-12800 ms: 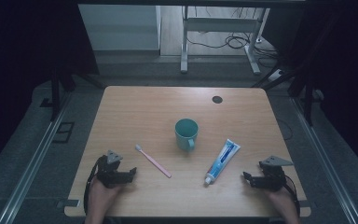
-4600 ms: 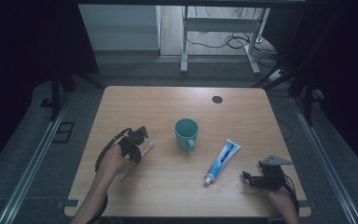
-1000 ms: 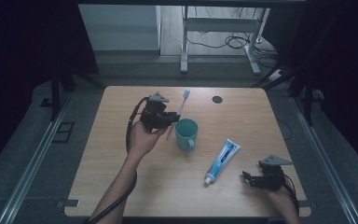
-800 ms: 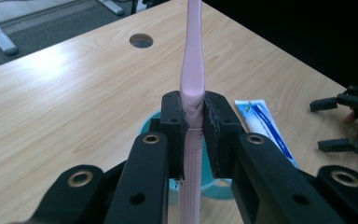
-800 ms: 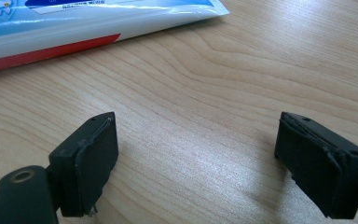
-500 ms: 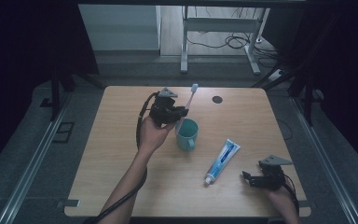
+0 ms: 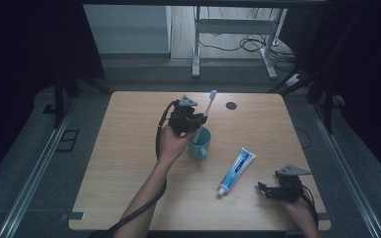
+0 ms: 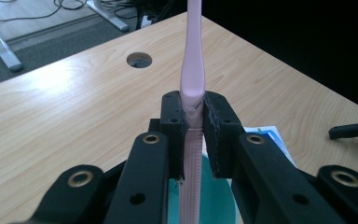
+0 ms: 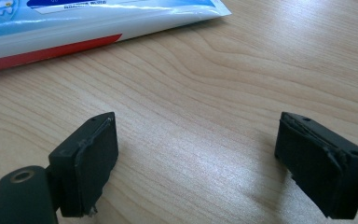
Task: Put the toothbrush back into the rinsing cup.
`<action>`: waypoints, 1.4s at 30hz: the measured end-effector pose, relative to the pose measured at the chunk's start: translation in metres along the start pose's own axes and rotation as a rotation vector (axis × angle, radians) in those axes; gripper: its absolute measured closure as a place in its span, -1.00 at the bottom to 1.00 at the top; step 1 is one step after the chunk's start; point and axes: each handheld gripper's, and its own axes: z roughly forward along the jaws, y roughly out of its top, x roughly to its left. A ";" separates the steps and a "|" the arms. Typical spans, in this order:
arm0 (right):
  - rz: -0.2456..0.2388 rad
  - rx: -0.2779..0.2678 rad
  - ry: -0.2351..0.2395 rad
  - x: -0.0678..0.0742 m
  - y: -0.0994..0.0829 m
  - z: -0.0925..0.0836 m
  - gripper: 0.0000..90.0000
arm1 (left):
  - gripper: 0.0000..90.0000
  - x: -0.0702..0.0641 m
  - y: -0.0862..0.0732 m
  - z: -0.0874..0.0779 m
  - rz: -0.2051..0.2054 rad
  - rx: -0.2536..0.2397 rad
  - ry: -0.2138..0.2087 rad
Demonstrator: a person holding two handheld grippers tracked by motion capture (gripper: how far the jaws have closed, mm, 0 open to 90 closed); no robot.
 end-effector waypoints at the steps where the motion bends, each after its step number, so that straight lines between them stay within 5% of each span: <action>1: 0.000 0.001 0.001 0.000 0.000 0.000 -0.71 | 0.76 0.000 -0.001 0.002 0.001 0.003 0.002; 42: -0.002 0.001 0.002 0.000 0.000 0.000 -0.71 | 0.73 -0.004 -0.050 0.039 0.010 0.077 0.017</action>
